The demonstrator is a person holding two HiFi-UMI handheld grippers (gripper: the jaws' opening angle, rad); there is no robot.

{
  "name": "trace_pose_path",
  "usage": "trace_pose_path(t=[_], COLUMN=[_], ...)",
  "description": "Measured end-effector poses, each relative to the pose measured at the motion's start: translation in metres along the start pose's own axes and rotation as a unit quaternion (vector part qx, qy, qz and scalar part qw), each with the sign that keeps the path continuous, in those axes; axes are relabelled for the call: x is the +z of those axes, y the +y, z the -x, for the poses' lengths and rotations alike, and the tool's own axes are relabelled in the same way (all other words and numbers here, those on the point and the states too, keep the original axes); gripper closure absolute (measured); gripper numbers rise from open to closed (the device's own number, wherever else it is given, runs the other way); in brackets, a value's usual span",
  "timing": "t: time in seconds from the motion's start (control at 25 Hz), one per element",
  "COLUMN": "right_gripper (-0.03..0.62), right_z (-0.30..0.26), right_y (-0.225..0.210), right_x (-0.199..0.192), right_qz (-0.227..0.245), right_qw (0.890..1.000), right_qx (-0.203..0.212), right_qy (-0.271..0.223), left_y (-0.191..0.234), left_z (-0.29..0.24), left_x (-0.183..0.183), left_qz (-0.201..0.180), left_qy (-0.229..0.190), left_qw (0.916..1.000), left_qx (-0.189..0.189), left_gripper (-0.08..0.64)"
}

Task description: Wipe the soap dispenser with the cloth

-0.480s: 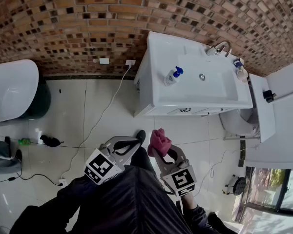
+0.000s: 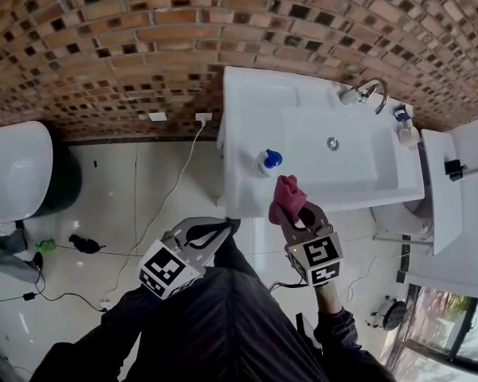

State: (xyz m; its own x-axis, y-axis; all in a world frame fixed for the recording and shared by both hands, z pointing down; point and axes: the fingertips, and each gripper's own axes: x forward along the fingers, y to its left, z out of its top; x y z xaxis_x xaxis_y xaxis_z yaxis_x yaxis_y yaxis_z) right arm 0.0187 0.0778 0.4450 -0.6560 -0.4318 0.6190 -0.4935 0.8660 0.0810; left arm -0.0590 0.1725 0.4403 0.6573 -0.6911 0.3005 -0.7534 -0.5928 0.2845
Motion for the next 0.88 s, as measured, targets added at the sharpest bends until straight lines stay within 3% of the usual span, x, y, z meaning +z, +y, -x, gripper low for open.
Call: trace_pose_path(t=[0.2, 0.48, 0.72, 0.88], right_gripper=[0.522, 0.522, 0.522, 0.522], right_z=[-0.040, -0.093, -0.088, -0.073], right_y=[-0.059, -0.068, -0.065, -0.066], right_x=[0.035, 0.056, 0.040, 0.031], right_qz=[0.019, 0.039, 0.016, -0.019], right_qw=[0.999, 0.994, 0.995, 0.996], right_qx=[0.042, 0.103, 0.091, 0.083], right_qy=[-0.008, 0.021, 0.034, 0.013], left_y=[0.033, 0.057, 0.070, 0.083], left_z=[-0.054, -0.079, -0.088, -0.090], left_x=[0.028, 0.039, 0.041, 0.051], left_qz=[0.013, 0.020, 0.013, 0.000], left_qy=[0.012, 0.034, 0.047, 0.053], left_qw=[0.9996, 0.9989, 0.9988, 0.9983], left_qx=[0.024, 0.026, -0.006, -0.025], left_gripper=[0.560, 0.560, 0.560, 0.560])
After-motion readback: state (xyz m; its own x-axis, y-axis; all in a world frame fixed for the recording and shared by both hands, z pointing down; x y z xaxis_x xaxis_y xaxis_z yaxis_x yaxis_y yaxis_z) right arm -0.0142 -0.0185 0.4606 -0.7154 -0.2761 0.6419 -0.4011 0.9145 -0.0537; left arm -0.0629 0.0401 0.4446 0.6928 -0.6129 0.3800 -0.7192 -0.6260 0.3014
